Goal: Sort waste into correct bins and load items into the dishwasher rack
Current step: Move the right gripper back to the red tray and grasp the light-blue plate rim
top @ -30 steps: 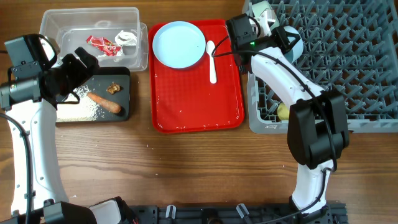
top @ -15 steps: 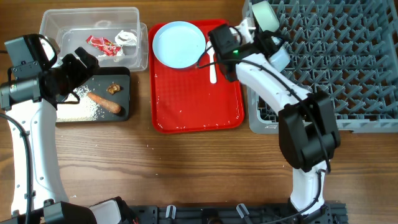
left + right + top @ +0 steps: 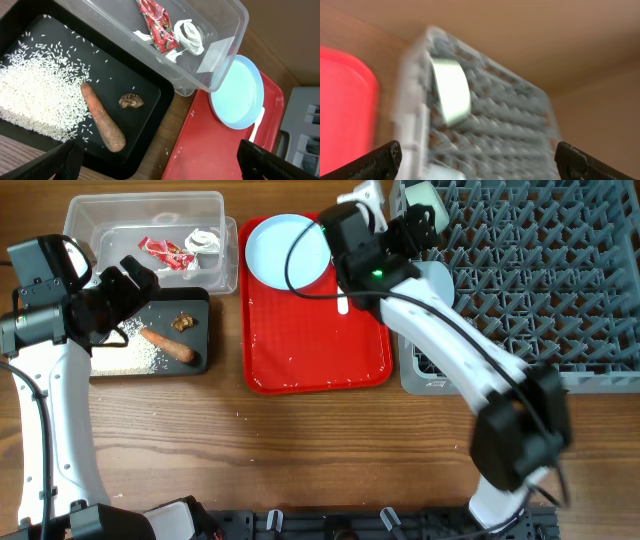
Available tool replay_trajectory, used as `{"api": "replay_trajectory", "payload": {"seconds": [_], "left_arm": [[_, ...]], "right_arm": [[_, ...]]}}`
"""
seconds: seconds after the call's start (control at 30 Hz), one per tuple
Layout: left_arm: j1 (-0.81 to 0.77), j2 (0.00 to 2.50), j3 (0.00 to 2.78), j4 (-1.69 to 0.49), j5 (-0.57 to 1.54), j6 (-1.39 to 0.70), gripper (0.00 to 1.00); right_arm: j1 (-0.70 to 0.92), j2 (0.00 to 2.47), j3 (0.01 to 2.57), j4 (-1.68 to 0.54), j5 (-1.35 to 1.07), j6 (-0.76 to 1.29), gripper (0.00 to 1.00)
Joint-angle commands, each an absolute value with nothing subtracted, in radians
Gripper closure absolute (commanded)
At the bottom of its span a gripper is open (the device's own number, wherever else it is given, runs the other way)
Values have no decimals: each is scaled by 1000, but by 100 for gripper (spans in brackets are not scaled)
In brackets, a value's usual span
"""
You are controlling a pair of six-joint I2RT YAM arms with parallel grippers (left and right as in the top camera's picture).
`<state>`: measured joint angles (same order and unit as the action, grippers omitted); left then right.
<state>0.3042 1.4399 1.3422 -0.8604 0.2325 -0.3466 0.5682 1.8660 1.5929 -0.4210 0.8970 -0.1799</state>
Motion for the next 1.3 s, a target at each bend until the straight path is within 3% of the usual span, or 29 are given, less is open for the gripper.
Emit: {"api": "replay_trajectory", "payload": {"seconds": [0.0, 0.1, 0.33, 0.63, 0.77, 1.03, 1.07, 1.13, 1.27], "left_arm": [[309, 1440, 1349, -858, 234, -348, 0], [309, 1440, 1349, -858, 234, -348, 0], [309, 1440, 1349, -858, 234, -348, 0], [309, 1440, 1349, -858, 234, -348, 0], [309, 1440, 1349, -858, 234, -348, 0], [309, 1440, 1349, -858, 234, -348, 0], [309, 1440, 1349, -858, 234, -348, 0], [309, 1440, 1349, -858, 234, -348, 0], [309, 1440, 1349, -858, 234, -348, 0]], "right_arm": [[608, 1744, 1599, -456, 307, 14, 0], [606, 1754, 1599, -384, 39, 182, 0], [597, 1999, 1646, -360, 19, 529, 1], [549, 2088, 2035, -810, 10, 502, 0], [514, 2125, 2052, -817, -3, 501, 0], [497, 2315, 2047, -742, -281, 512, 0], [502, 2318, 2041, -717, -277, 544, 1], [516, 2327, 2021, -670, -177, 632, 19], [533, 2334, 2011, -664, 18, 784, 30]]}}
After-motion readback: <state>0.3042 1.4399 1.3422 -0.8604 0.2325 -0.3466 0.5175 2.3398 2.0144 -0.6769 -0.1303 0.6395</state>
